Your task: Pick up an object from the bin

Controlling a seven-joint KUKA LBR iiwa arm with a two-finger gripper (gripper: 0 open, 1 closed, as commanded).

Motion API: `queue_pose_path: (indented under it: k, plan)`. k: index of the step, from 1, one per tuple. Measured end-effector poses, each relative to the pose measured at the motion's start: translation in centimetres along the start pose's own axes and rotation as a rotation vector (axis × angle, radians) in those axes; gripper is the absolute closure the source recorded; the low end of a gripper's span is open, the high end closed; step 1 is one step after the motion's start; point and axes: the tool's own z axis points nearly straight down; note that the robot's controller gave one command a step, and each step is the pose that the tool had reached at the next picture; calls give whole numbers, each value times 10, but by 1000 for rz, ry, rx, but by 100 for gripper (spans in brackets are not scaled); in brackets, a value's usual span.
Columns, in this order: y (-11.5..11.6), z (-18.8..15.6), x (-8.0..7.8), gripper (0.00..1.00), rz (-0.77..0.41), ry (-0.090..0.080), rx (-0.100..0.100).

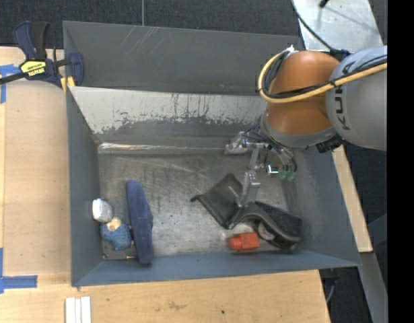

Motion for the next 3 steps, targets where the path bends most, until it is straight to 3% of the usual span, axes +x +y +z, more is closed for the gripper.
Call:
queue_pose_path:
  k: [1, 2, 3]
  plan:
    - [5, 54, 39, 0, 179, -17, -2]
    - [19, 26, 50, 0, 213, -11, -1]
    - [16, 26, 54, 0, 311, -4, -1]
